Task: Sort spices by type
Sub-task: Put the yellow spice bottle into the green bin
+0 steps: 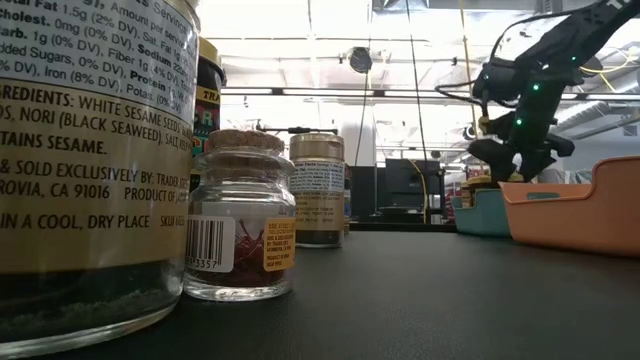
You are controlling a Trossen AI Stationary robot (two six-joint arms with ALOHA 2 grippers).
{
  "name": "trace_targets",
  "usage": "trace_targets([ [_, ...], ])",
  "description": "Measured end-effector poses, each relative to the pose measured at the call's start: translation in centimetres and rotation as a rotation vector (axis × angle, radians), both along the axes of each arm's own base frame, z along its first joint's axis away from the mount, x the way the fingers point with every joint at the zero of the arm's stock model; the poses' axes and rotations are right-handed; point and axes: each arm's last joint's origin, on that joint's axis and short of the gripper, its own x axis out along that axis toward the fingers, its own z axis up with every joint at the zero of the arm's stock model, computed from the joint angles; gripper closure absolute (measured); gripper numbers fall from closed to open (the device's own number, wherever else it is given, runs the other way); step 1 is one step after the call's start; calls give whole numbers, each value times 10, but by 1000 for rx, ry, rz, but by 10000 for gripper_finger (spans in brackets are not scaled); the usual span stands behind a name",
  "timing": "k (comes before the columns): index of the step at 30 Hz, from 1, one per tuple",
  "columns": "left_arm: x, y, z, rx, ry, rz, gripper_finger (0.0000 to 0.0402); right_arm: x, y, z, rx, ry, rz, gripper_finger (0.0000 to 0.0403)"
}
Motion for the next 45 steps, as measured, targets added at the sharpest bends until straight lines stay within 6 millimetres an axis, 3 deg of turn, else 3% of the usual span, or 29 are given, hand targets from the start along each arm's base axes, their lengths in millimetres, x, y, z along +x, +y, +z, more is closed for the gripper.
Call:
trace_targets([
  [11, 0, 0, 0, -1, 1, 0, 150, 1, -1, 2, 0, -1, 10, 109],
  [21, 0, 0, 0, -1, 1, 0, 150, 11, -6, 45, -14, -73, 37, 108],
  [28, 0, 0, -1, -1, 8, 0, 150, 28, 12, 65, 105, -195, 137, 116],
  [32, 1, 0, -2, -2, 14, 0, 150, 31, 27, 55, 199, -150, 138, 171],
  [40, 3, 1, -3, 14, 25, -4, 150, 31, 37, 34, 170, -61, 119, 385],
  [45, 3, 1, -3, 14, 24, -4, 150, 30, 38, 33, 179, -49, 115, 394],
])
